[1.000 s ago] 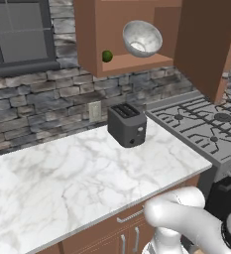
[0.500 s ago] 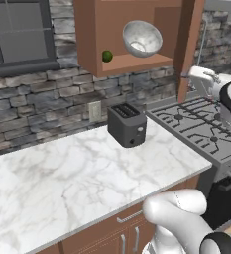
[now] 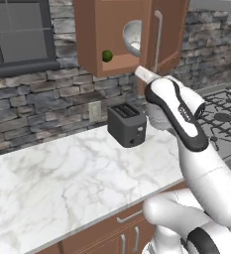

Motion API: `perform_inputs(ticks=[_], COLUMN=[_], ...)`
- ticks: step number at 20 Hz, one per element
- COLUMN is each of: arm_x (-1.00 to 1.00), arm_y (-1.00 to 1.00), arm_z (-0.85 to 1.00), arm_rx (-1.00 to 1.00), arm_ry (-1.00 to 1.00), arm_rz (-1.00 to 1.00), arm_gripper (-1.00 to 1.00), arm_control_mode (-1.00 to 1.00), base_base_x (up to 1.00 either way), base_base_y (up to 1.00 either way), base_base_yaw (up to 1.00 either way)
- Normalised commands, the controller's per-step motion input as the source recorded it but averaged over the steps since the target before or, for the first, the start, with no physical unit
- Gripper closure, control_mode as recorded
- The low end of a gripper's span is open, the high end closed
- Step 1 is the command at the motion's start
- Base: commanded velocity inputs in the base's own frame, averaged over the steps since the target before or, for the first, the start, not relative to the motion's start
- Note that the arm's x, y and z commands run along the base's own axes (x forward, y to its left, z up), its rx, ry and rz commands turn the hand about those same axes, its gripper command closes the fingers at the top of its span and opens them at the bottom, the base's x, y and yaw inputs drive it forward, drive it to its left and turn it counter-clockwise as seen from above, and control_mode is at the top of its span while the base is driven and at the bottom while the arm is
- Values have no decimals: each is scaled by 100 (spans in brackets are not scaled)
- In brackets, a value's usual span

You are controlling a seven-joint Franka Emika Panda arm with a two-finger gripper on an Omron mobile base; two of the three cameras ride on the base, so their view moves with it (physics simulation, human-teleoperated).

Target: Pick the mug and place it in the sink. Pick the bowl and place it in the open cabinet and then close the cabinet.

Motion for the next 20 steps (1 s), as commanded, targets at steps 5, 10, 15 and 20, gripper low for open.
perform_inputs(ticks=[5, 10, 15, 20], arm_x=[100, 93, 78, 83], arm_y=[43, 7, 0, -3], arm_z=[12, 18, 25, 22], arm_rx=[0, 0, 0, 0], arm_ry=[-14, 0, 5, 5], arm_rz=[-20, -16, -12, -11], arm_gripper=[-100, -100, -100, -100], arm_control_mode=[-100, -100, -100, -100], base_base_x=[0, 0, 0, 0], base_base_y=[0, 0, 0, 0], base_base_yaw=[0, 0, 0, 0])
